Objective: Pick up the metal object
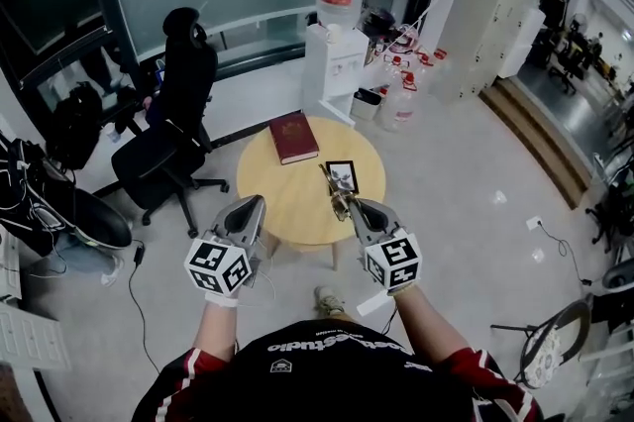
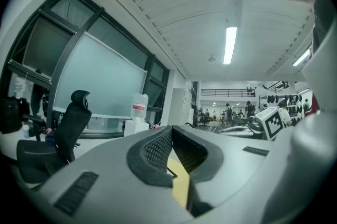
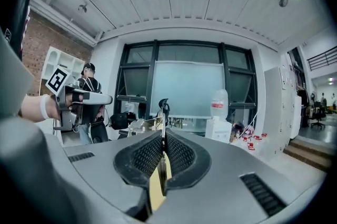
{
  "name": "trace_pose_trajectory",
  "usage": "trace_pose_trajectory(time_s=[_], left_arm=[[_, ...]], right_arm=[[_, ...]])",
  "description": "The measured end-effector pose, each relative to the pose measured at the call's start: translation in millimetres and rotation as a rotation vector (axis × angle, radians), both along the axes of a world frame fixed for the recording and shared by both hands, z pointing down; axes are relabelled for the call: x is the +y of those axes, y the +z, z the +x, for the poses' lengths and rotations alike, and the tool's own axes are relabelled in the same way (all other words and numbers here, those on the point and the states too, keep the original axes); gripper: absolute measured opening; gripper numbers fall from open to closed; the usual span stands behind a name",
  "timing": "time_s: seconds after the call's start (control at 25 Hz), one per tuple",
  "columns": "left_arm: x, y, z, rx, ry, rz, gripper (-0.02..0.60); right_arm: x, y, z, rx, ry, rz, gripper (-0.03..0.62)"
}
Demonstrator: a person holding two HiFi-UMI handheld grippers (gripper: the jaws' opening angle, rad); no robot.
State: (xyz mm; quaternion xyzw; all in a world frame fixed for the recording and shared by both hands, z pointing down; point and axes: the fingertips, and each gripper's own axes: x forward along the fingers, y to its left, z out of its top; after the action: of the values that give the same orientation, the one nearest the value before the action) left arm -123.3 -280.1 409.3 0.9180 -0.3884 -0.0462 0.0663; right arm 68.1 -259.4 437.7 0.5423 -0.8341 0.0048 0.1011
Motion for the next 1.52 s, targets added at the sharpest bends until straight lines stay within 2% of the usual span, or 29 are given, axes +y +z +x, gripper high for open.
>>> trace_pose_trajectory(time_s=[0.24,0.6,1.04,1.52], left_arm=[[2,-20,-4,0.004,0.002,0.035,0.017],[-1,-38,-15,0.022,-0.012,0.061,0.017],[-7,-38,-21,0.047,-0.022,0.066,0.017],[-7,-37,-4,0.058,-0.005,0.065,0.017]], right_arm=[[1,-36,4,-0.034,0.031,0.071,0.032],[0,-60,7,-0.07,0.063,0.109,0.032],[0,-68,7,-0.054,0.076,0.13,0.032],[6,-72,20,-0.05,0.092,0.131,0.032]])
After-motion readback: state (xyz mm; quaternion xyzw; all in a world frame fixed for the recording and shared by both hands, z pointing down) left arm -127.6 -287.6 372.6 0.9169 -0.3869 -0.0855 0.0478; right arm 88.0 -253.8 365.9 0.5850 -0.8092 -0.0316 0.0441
